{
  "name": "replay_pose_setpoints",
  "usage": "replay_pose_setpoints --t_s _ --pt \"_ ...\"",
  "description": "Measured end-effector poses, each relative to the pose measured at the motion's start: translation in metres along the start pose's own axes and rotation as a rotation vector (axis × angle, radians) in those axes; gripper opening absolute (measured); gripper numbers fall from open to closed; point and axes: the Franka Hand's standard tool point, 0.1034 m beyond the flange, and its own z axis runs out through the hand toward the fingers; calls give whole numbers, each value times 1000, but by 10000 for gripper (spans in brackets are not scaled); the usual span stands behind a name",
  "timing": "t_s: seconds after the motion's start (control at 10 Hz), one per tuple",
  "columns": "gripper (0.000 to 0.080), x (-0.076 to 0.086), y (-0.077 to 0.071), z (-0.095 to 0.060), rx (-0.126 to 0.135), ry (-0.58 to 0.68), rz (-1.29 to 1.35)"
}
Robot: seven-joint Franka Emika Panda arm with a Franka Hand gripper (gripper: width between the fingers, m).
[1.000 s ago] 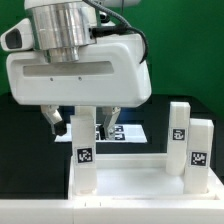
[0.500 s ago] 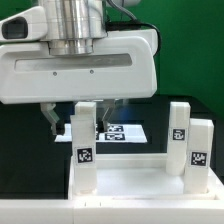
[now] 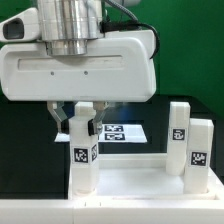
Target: Assemble desk
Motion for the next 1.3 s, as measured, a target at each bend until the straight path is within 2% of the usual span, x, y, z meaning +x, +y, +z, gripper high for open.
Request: replay_pose_setpoints --t_s 0.1,0.2,0.3,0.6,0.7,0.8,0.9,1.0,1.1,1.2,1.3 --pt "284 -3 0 1 -4 -12 256" --pt "284 -3 1 1 5 -25 472" --pt "284 -1 5 1 22 -40 573" --pt "284 -2 4 1 19 -42 741" --pt "284 -3 4 2 35 -52 875" --pt "284 -4 7 2 71 -63 1091" --pt "284 -7 9 2 90 -52 1137" --pt "339 -7 8 3 90 -50 1066" --pt "339 -7 7 3 85 -46 1010" --pt "503 -9 4 2 70 -31 797" --pt "619 -13 -1 4 59 -20 555"
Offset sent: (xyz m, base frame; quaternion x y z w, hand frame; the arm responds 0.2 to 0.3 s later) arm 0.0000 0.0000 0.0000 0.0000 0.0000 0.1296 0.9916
